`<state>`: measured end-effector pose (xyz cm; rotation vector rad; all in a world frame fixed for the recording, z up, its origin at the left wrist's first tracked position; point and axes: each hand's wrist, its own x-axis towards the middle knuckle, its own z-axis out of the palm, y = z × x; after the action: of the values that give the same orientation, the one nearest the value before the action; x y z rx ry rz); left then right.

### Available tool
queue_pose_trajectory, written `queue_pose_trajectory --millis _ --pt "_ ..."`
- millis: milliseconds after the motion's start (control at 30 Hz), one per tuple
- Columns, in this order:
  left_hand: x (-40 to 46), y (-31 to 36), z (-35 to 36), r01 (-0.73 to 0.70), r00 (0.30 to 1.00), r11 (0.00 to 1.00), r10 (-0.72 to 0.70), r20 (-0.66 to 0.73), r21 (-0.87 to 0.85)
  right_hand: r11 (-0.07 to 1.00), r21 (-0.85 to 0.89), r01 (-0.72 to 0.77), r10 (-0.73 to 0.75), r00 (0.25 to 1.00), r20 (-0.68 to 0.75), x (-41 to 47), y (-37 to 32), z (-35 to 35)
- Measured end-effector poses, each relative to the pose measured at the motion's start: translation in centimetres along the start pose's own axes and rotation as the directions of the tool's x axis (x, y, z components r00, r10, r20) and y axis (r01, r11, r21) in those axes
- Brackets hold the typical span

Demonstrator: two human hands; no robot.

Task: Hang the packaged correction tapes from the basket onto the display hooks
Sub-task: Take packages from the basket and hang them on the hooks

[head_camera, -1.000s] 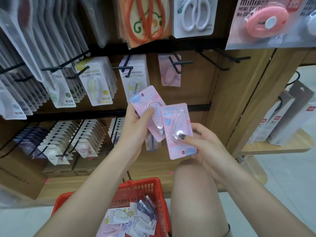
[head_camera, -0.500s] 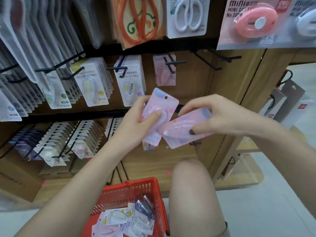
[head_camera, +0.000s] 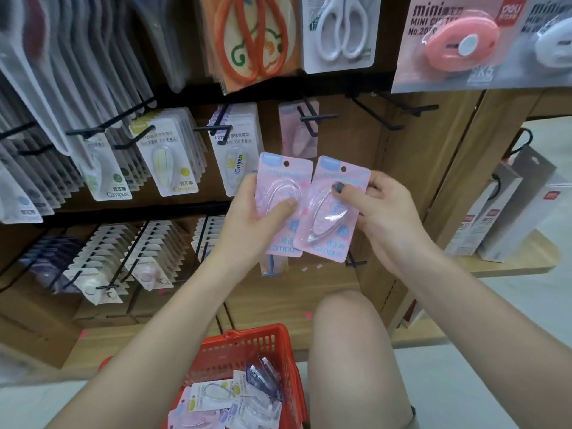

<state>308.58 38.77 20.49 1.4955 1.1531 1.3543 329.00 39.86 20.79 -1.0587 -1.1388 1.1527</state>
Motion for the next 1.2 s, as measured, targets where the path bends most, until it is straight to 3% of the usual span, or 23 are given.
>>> queue_pose_trajectory --millis 200,367,500,667,867,967,1200 --pt "1.0 1.6 0.2 -0.135 0.985 0.991 0.133 0.112 0.01 0.979 0.178 -0.097 0.101 0.995 -0.013 -0.7 -0.1 -1.9" --pt "2.5 2.0 0.9 -0.14 0.979 0.99 0.136 0.153 0.018 0.866 0.391 -0.313 0.281 0.95 0.138 -1.1 -0.8 -3.0" --pt "2.8 1.6 1.1 -0.108 0.98 0.994 0.104 0.169 0.016 0.758 0.54 -0.366 0.206 0.92 0.334 -1.8 -2.0 -2.9" --pt "2.6 1.3 1.2 -0.132 0.982 0.99 0.123 0.144 0.057 0.925 0.343 -0.163 0.057 0.953 0.298 -1.5 -2.7 -2.3" --pt "4.3 0.5 1.5 -0.084 0.996 0.976 0.075 0.056 0.201 0.989 0.129 0.073 -0.097 0.977 0.189 -0.6 -2.3 -1.5" --pt "6.2 -0.7 1.9 -0.016 0.998 0.967 0.001 0.056 0.254 0.994 0.038 0.102 -0.107 0.975 0.196 0.3 -1.8 -0.4" --pt "9.8 -2.1 2.9 0.137 0.988 0.966 -0.149 0.035 0.22 0.991 0.021 0.133 -0.134 0.962 0.236 1.6 -0.7 0.8"
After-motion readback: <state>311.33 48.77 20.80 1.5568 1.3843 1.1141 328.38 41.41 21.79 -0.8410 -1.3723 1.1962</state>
